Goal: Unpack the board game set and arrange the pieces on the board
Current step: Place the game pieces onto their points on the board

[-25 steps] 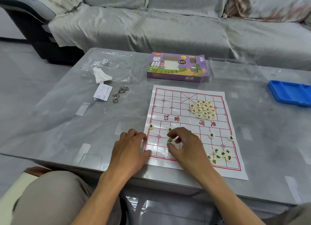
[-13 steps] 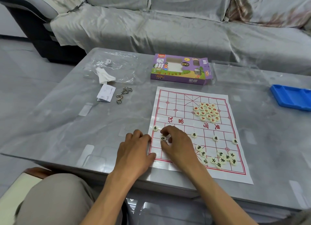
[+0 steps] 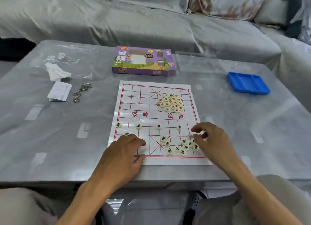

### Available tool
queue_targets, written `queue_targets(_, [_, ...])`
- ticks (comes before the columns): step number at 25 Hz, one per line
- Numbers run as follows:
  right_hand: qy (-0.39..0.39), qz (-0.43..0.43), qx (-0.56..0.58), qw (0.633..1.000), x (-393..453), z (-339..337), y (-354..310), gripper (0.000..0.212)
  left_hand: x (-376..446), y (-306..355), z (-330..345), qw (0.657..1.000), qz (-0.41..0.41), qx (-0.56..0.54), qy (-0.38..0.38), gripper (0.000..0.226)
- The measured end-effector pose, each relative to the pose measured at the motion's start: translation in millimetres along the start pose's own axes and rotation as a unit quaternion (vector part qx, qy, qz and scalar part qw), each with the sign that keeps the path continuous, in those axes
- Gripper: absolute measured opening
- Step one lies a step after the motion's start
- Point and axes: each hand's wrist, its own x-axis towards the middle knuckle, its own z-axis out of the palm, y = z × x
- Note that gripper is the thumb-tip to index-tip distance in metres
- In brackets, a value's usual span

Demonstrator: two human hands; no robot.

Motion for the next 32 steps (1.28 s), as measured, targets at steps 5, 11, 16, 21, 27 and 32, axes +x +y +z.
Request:
queue_targets(5, [-0.098,0.079,-0.039,0.991,11,-9,33,0.022,6,13,22,0.999,0.024,-0.022,-0.032,0.02])
queue_targets(11, [-0.122,0.028,0.021,0.992,7,2,28,0.022,13,16,29,0.999,0.027,-0.011,-0.044,0.018])
queue_targets(16, [-0.104,0.043,0.035,0.993,7,8,23,0.024,11,13,30,0.998,0.023,-0.016,-0.054,0.021])
queue_targets(21, [-0.083,0.068,0.013,0.994,-4,0,24,0.022,10,13,29,0.998,0.021,-0.019,-0.055,0.026])
queue_targets(27, [-0.117,0.047,-0.018,0.992,-10,4,22,0.017,11,13,29,0.998,0.019,-0.021,-0.065,0.024])
queue_targets(32, [-0.112,0.039,-0.034,0.992,-13,1,25,0.022,10,12,30,0.997,0.022,-0.017,-0.065,0.024])
